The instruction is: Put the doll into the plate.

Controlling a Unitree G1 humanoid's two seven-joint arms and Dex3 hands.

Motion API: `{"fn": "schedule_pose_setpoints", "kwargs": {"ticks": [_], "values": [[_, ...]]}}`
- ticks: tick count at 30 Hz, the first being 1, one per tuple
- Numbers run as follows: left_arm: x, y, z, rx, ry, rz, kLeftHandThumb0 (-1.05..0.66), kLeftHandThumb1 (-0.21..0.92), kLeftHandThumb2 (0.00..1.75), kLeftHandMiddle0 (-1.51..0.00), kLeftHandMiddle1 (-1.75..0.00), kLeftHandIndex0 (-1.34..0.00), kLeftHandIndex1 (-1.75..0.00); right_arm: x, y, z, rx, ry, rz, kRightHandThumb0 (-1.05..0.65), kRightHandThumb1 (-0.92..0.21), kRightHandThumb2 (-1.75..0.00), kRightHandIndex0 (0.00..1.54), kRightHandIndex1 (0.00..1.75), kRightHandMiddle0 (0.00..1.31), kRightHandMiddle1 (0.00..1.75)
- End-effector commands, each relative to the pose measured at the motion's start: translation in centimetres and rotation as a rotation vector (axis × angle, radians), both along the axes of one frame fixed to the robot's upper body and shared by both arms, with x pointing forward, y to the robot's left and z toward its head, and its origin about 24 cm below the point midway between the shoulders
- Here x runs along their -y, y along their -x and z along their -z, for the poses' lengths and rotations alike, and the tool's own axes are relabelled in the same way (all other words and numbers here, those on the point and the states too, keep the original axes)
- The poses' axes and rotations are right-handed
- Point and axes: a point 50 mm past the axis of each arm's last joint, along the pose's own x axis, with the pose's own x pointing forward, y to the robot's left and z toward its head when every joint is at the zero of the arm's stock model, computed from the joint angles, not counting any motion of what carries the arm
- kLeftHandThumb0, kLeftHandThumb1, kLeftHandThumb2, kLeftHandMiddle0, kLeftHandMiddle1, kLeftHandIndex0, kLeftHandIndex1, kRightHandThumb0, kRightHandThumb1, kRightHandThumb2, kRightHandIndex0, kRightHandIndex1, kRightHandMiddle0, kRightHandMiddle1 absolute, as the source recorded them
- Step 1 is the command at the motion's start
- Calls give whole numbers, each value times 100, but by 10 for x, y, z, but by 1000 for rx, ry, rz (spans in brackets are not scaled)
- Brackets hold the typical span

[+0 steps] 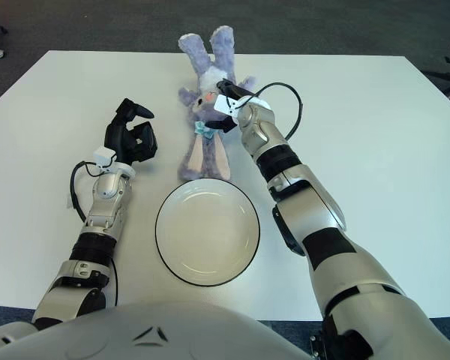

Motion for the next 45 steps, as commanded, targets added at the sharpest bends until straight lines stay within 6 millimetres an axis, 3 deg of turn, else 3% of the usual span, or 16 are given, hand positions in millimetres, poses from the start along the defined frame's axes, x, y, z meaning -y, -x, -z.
{"fn": "schedule_pose_setpoints", "kwargs": {"ticks": [1,8,12,15,21,27,45], "values": [[0,22,42,-167,21,-22,-41,54,104,-113,-175,-44,-175,0,3,13,-86,6,-5,42,-43,-97,68,147,0,86],[0,23,42,-175,28,-30,-41,54,104,-113,-175,-44,-175,2,3,16,-66,47,-20,44,-40,-106,67,152,0,124],[0,23,42,-179,29,-34,-41,53,105,-113,-175,-44,-175,4,4,17,-46,57,-12,44,-38,-108,68,153,16,141],[1,23,42,-181,28,-37,-41,53,105,-112,-175,-45,-175,6,4,18,-28,45,5,14,-36,-112,72,150,37,150],[1,23,41,-178,21,-34,-41,53,105,-112,-175,-45,-175,9,4,18,-12,-50,53,2,-26,-127,76,152,52,159],[0,23,40,-179,16,-32,-41,53,105,-113,-175,-44,-175,11,4,18,-1,-155,90,0,-18,-138,77,155,56,166],[0,24,40,-173,12,-31,-42,53,105,-112,-175,-45,-175,24,6,24,68,-202,165,0,-6,-151,86,144,66,175]]}}
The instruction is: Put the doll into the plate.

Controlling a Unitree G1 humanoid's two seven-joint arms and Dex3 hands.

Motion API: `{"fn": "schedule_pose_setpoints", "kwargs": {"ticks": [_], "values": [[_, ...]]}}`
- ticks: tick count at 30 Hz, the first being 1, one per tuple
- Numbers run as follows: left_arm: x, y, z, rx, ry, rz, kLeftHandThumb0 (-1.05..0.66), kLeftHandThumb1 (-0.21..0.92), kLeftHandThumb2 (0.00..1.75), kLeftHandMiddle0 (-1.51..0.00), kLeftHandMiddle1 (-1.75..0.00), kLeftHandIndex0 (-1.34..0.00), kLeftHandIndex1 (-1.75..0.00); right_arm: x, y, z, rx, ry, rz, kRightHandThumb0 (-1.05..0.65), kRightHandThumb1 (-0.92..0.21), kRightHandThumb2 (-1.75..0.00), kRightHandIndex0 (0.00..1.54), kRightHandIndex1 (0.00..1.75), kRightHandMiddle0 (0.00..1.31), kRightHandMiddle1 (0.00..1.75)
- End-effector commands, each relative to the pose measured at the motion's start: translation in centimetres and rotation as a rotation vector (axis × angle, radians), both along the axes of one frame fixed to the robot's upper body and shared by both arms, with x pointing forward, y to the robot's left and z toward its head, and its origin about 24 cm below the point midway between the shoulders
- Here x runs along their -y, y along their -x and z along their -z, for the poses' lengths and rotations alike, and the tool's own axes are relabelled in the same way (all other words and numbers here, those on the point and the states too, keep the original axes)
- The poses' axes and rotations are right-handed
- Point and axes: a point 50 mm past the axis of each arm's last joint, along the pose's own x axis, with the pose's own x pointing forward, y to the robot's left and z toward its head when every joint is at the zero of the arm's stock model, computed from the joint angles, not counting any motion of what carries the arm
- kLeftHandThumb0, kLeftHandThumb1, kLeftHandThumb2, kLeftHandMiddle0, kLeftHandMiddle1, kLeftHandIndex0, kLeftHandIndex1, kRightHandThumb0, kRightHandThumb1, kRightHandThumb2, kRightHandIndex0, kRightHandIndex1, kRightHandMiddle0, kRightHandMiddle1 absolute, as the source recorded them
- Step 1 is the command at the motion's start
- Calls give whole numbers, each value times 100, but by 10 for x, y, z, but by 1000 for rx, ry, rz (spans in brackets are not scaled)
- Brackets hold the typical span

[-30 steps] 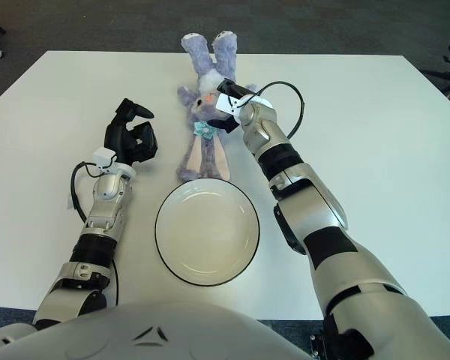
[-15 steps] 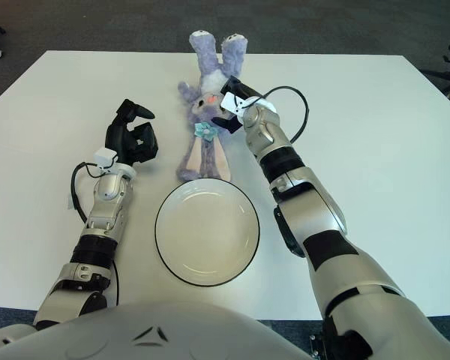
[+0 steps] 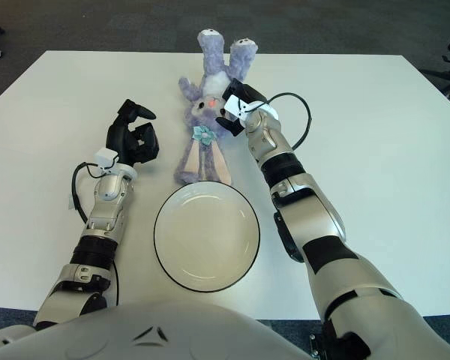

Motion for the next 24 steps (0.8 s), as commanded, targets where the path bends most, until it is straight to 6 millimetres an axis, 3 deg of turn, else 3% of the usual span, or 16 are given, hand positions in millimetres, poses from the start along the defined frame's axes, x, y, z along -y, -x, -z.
{"fn": "schedule_pose_setpoints", "kwargs": {"ticks": [1,10,16,24], "values": [[-4,21,41,-161,10,-27,-42,53,105,-113,-175,-45,-175,4,4,16,-63,-30,17,0,-5,-151,87,144,65,175],[-4,21,41,-157,9,-24,-42,53,105,-113,-175,-45,-175,15,7,16,-47,-45,47,0,-1,-156,92,144,67,175],[-3,22,41,-157,10,-22,-42,53,106,-113,-175,-45,-175,25,10,16,-7,-21,82,0,-5,-151,91,144,63,172],[-3,22,40,-150,9,-20,-41,53,105,-113,-175,-45,-175,52,32,0,66,37,132,0,-9,-145,91,140,61,170]]}}
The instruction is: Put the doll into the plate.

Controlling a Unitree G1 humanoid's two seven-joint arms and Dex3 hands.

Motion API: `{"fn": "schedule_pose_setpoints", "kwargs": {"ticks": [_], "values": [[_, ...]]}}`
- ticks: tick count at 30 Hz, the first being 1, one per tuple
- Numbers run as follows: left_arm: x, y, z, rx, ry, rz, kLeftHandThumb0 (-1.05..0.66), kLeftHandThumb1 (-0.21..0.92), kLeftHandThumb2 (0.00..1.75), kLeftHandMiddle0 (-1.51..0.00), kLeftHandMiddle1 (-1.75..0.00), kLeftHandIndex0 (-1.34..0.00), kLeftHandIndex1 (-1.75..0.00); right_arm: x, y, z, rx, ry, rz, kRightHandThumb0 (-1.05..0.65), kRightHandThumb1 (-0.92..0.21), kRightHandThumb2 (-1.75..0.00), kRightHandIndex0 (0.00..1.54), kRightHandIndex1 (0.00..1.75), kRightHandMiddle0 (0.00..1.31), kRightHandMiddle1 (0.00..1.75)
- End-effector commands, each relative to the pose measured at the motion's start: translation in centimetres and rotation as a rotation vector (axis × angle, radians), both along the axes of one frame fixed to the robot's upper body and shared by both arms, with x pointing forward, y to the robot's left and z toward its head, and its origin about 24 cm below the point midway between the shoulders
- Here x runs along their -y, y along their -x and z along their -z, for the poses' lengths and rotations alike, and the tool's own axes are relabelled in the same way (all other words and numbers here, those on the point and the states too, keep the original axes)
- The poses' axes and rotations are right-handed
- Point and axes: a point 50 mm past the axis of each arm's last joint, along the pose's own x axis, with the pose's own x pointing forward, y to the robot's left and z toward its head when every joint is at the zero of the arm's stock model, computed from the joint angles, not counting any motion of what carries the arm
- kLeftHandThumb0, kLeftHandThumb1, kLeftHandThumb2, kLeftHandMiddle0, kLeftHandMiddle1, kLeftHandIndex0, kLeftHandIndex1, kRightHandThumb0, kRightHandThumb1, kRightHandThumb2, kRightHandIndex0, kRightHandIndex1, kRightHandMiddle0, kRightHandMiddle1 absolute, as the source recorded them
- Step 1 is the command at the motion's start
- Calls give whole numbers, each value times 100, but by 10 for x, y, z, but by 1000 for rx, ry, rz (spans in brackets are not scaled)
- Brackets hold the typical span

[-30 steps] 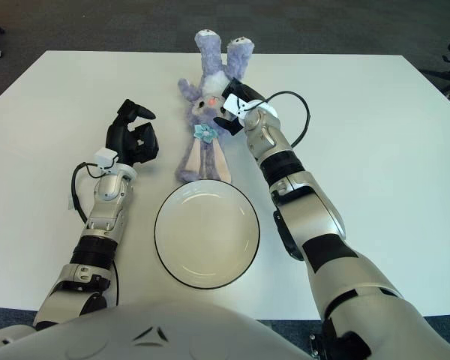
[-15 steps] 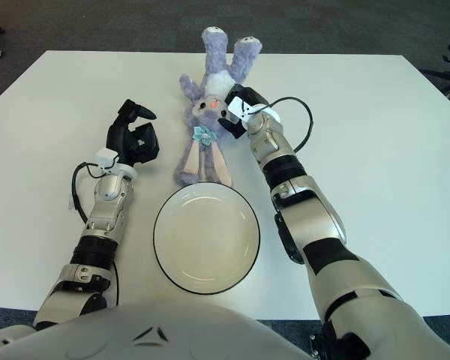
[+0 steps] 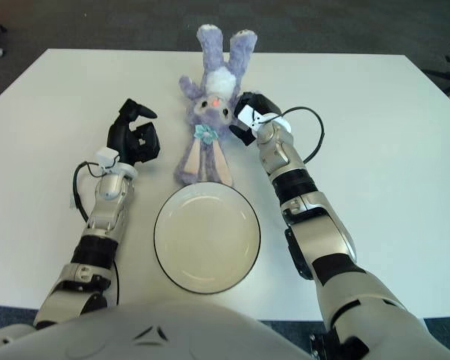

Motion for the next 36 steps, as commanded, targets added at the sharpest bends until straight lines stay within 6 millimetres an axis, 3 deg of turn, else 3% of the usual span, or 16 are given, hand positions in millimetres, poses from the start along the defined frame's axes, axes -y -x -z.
{"fn": "schedule_pose_setpoints", "kwargs": {"ticks": [1,7,15,29,32,36], "values": [[-5,22,42,-158,9,-25,-41,53,105,-113,-175,-45,-175,22,10,-9,26,45,47,0,-9,-144,90,138,61,172],[-6,21,42,-166,12,-26,-41,53,105,-113,-175,-44,-175,59,31,-14,21,77,114,0,-4,-148,92,132,68,174],[-7,21,42,-173,14,-26,-42,51,107,-113,-175,-46,-175,77,48,-20,-38,84,157,0,-1,-151,94,129,73,175],[-8,21,41,-186,-2,-20,-42,51,108,-113,-175,-46,-175,63,66,-20,-19,123,129,0,2,-156,98,136,68,175],[-8,21,41,-186,-4,-19,-42,51,108,-113,-175,-46,-175,61,66,-20,-11,132,116,0,3,-161,95,150,68,171],[-8,21,41,-183,-5,-18,-42,52,106,-113,-175,-45,-175,55,66,-19,23,122,75,-1,6,-165,92,169,77,153]]}}
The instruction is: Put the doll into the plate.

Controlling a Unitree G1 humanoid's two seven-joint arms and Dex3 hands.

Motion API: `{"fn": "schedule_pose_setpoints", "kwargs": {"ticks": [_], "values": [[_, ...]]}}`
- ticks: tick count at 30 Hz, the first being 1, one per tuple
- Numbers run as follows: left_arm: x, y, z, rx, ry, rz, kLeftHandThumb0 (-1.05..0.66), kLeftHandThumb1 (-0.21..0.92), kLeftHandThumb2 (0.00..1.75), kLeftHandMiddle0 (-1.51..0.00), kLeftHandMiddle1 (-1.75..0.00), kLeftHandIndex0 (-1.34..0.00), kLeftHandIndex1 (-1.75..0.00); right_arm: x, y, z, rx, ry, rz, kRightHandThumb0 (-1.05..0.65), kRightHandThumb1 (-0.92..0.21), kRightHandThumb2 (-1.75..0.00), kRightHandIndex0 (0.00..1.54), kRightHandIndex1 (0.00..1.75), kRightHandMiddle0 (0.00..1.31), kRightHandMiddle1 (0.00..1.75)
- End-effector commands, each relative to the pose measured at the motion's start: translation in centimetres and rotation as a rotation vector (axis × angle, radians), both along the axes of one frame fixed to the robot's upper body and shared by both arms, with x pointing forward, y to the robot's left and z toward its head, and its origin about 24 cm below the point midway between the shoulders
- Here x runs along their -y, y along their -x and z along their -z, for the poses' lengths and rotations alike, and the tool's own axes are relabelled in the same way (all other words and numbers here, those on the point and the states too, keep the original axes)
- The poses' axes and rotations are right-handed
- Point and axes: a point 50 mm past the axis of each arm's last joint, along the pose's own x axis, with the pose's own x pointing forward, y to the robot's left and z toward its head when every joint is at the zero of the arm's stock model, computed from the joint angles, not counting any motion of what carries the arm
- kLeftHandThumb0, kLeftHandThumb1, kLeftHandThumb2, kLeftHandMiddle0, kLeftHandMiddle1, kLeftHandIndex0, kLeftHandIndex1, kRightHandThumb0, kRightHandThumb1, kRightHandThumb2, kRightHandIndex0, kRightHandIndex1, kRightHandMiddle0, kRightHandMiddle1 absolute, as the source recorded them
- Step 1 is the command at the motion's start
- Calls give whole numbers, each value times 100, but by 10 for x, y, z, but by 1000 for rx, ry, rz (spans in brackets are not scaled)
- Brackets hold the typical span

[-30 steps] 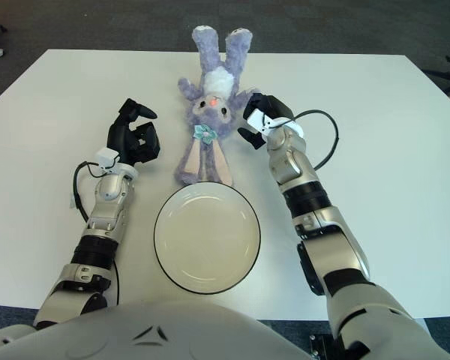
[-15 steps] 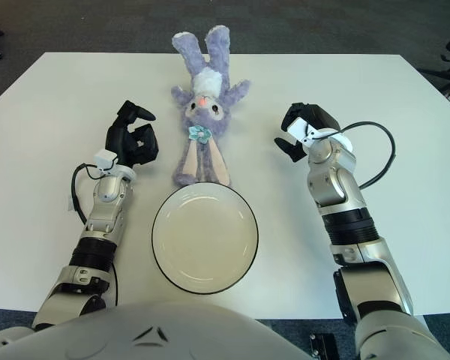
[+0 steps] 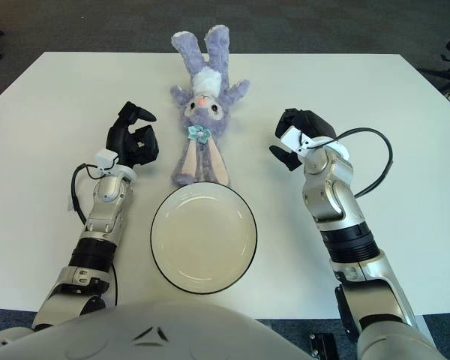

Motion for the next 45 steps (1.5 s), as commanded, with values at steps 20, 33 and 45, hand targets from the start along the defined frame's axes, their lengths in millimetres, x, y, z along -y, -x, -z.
{"fn": "schedule_pose_setpoints", "kwargs": {"ticks": [20,33,45], "values": [[-4,19,40,-151,-2,-19,-42,53,105,-113,-175,-45,-175,-22,-18,-1,206,-3,-190,24,-44,-103,58,156,21,165],[-4,18,40,-153,9,-20,-42,52,106,-113,-175,-45,-175,-47,-43,-1,252,46,-258,-52,-22,-101,6,116,0,113],[-3,17,41,-150,9,-19,-42,51,108,-113,-175,-46,-175,-59,-72,0,253,122,-260,-37,-14,-111,0,92,0,92]]}}
